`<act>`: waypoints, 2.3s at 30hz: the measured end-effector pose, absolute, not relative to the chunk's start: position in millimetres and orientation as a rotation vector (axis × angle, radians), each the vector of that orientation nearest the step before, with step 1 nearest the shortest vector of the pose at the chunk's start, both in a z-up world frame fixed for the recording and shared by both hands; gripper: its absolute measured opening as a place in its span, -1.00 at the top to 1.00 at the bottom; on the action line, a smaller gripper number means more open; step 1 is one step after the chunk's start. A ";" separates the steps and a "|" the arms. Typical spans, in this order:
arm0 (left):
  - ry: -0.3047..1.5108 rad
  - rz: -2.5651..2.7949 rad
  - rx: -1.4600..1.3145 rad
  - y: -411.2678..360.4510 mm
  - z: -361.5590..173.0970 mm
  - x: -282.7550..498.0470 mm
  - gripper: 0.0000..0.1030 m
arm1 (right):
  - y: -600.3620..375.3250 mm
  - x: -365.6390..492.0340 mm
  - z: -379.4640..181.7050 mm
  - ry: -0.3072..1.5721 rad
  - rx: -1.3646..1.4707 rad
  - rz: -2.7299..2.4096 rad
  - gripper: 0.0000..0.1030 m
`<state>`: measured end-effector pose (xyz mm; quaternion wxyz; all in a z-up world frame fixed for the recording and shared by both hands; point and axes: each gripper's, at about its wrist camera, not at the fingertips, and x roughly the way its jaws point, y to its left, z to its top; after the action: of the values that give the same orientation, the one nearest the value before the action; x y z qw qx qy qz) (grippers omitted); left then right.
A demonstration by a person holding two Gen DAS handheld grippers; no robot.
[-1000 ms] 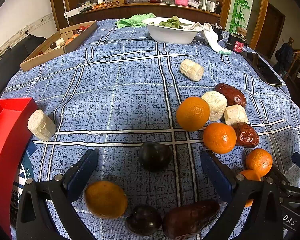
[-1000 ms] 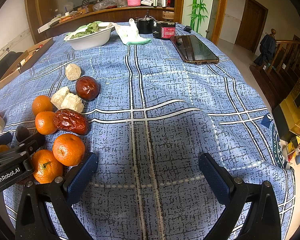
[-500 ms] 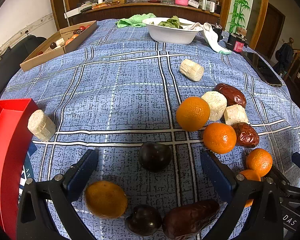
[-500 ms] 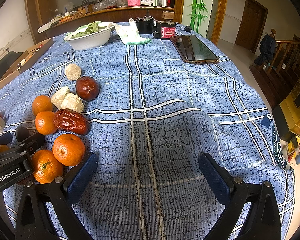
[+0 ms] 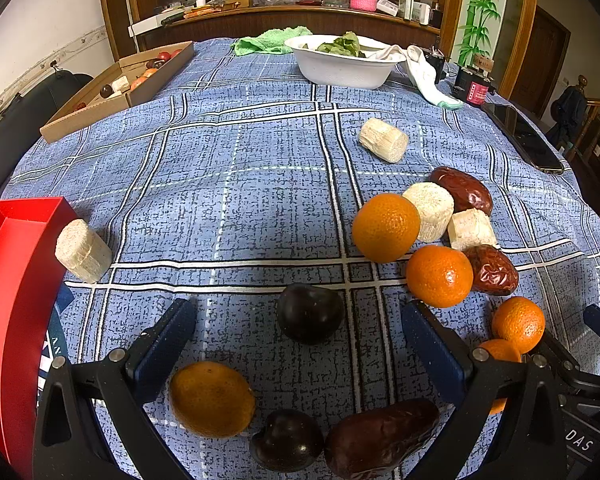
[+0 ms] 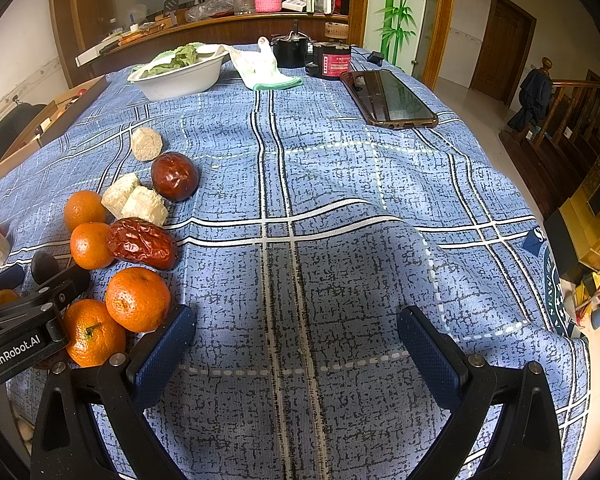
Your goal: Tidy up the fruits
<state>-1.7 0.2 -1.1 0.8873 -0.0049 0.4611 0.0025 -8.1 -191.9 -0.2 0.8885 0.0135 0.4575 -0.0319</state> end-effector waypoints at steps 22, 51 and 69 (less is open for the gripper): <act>0.959 0.005 -0.010 0.2 -0.9 -0.9 -0.99 | -191.7 -8.1 -0.3 0.951 0.028 -0.066 -0.99; 0.998 -0.057 0.023 -3.7 1.4 -2.0 -0.99 | -194.4 -9.0 -1.9 0.961 0.036 -0.045 -0.99; 0.805 -0.093 -0.331 161.9 68.9 -92.2 -0.85 | -196.8 -41.4 28.7 0.913 0.085 0.019 -0.80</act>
<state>-92.2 161.9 68.9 0.9057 -0.1604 0.3897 -0.0450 -41.4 -196.8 28.7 0.8967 0.0408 0.4406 0.0090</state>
